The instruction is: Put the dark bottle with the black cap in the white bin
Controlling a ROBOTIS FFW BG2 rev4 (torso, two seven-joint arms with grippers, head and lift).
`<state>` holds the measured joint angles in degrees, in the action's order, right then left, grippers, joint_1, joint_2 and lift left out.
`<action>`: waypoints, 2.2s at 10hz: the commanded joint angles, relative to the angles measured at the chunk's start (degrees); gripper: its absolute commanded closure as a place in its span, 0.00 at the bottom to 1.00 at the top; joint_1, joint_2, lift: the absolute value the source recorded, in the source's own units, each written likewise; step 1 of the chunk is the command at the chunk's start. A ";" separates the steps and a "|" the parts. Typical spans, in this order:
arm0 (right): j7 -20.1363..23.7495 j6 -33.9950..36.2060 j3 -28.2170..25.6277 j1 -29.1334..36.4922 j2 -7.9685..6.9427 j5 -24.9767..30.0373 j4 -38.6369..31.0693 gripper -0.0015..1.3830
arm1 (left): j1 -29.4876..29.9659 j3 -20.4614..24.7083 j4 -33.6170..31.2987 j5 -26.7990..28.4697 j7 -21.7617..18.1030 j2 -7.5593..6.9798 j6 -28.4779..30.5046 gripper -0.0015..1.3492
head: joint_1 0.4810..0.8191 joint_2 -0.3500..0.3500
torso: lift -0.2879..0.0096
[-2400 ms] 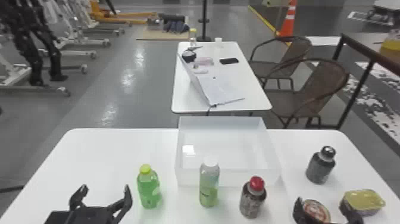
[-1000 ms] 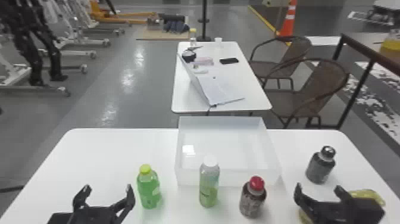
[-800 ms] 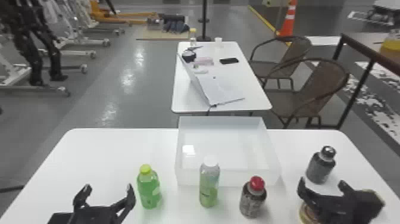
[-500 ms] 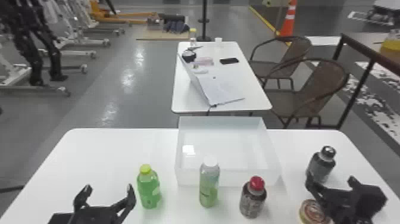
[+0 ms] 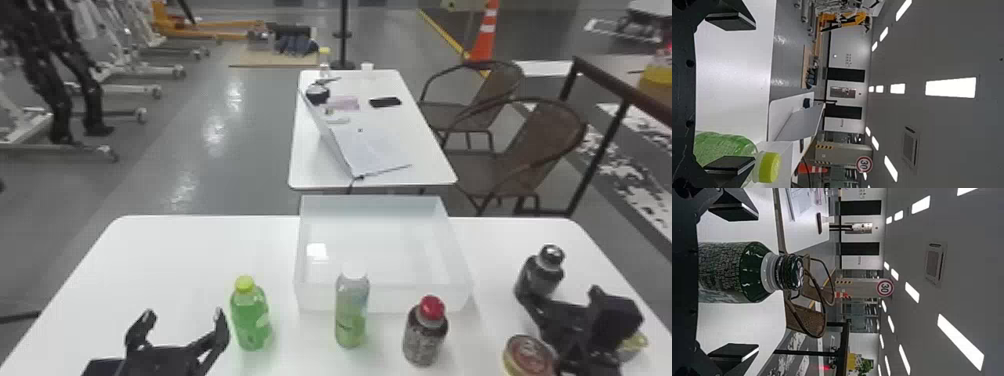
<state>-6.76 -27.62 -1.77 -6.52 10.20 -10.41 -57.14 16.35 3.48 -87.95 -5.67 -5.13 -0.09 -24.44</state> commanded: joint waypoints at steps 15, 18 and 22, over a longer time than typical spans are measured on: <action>7.73 0.64 0.10 -18.70 0.97 0.21 22.60 0.09 | -1.05 -0.05 2.35 -2.76 -0.84 0.24 -4.39 0.08 | 0.20 0.50 | 0.63; 7.73 2.14 0.10 -18.44 1.05 -0.14 22.69 0.15 | -1.05 -0.14 2.61 -3.12 -0.84 0.24 -4.83 0.08 | 0.20 0.50 | 0.63; 7.73 4.77 0.10 -18.08 0.88 0.04 22.69 0.40 | -1.14 -0.32 2.88 -3.12 -0.84 0.24 -5.00 0.08 | 0.20 0.50 | 0.63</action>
<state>0.97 -23.15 -1.67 -24.64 11.04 -10.52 -34.45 15.20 3.19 -85.17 -8.76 -5.98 -0.09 -29.34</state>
